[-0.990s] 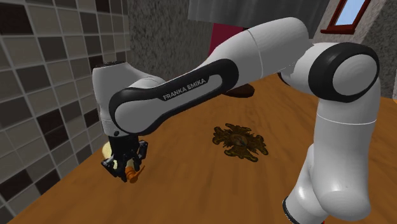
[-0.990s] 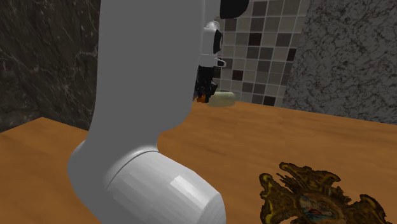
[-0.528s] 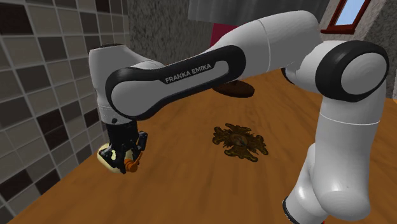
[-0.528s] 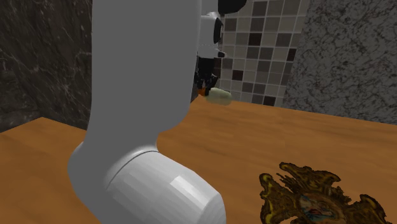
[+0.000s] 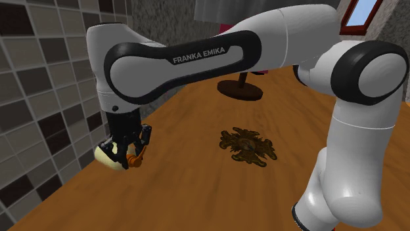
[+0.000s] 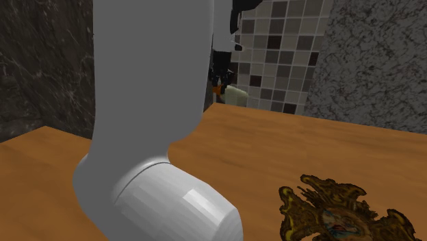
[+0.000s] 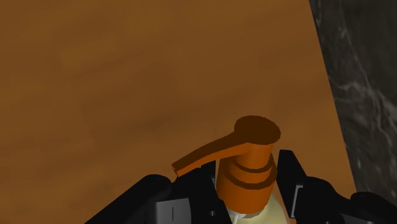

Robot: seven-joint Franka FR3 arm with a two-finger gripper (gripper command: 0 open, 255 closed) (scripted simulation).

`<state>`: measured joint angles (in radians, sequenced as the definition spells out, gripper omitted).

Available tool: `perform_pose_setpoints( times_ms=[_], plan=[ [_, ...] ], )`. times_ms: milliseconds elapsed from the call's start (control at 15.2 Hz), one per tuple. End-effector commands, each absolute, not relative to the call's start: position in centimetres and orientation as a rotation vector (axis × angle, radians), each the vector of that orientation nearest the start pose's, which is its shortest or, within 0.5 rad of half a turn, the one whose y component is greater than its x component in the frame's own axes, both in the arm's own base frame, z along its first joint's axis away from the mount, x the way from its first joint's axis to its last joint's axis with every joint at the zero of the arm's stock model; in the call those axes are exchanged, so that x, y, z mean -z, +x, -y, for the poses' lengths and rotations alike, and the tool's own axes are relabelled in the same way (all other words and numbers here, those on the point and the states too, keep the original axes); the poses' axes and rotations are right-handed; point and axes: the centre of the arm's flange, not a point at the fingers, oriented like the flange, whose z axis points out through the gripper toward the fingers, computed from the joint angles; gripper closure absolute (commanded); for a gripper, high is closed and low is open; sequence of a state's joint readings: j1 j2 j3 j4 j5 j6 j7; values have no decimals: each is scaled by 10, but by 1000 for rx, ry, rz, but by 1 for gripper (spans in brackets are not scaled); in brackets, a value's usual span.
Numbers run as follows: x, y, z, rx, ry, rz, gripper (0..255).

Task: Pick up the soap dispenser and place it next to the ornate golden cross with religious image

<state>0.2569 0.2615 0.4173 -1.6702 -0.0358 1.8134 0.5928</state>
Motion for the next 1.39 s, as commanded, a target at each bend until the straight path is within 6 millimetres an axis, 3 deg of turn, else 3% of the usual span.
perform_pose_setpoints(
  times_ms=[0,330,1320],
  plan=[
    [-465,500,-369,-187,-3132,132,255],
    [-488,500,-369,-187,-3132,132,255],
    [-488,504,-171,-187,-3132,132,255]
  ],
)
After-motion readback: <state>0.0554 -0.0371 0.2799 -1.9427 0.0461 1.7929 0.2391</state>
